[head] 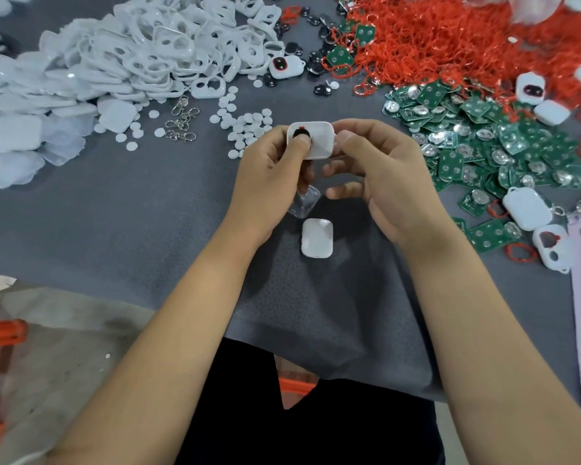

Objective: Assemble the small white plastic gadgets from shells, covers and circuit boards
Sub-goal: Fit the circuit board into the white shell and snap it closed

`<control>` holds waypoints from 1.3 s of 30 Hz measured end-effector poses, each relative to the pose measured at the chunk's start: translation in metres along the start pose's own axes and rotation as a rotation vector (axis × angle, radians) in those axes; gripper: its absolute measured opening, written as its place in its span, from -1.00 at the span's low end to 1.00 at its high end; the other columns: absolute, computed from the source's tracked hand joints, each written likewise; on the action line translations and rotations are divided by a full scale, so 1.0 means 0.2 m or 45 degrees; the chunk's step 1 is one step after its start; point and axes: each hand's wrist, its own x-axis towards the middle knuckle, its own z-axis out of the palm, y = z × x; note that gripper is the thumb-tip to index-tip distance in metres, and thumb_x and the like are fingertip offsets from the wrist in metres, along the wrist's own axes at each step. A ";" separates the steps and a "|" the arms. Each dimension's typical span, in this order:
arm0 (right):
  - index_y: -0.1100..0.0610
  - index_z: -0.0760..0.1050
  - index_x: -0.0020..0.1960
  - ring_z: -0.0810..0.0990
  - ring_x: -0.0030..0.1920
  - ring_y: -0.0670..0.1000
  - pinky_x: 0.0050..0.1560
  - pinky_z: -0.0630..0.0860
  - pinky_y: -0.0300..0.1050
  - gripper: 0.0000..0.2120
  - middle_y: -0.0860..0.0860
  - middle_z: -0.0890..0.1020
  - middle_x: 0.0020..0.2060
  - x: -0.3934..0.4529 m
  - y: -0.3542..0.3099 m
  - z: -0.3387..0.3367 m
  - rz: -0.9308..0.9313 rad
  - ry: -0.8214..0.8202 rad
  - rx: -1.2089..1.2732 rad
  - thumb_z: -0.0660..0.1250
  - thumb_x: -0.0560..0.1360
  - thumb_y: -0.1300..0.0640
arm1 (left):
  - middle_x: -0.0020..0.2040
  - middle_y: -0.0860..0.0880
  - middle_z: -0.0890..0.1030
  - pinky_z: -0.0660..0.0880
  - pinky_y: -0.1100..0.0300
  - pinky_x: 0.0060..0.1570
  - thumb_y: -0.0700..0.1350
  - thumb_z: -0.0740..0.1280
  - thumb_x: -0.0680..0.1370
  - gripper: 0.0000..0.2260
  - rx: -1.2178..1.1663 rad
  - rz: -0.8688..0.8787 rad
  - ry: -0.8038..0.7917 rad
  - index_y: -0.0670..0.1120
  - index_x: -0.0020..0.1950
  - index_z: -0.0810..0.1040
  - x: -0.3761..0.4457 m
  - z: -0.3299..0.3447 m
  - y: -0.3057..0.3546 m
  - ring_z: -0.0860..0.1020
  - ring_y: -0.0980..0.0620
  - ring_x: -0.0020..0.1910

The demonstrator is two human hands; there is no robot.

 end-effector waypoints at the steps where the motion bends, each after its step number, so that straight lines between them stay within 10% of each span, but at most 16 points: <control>1: 0.22 0.61 0.15 0.67 -0.25 0.02 -0.35 0.60 -0.12 -0.87 0.05 0.68 -0.20 0.00 0.00 0.00 0.001 0.037 0.008 0.33 0.64 0.23 | -0.14 -0.18 0.68 0.50 0.14 -0.34 -0.12 0.23 0.68 -0.78 -0.025 -0.007 -0.005 -0.17 0.12 0.64 0.00 0.00 0.00 0.59 0.03 -0.28; 39: 0.15 0.63 0.05 0.64 -0.31 -0.07 -0.30 0.65 -0.11 -0.92 -0.06 0.63 -0.34 -0.01 0.01 0.00 -0.097 0.022 -0.294 0.36 0.64 0.24 | -0.03 -0.14 0.75 0.70 0.08 -0.04 -0.19 0.28 0.71 -0.83 0.125 -0.008 -0.137 -0.20 0.22 0.63 -0.01 -0.01 0.00 0.75 -0.05 -0.07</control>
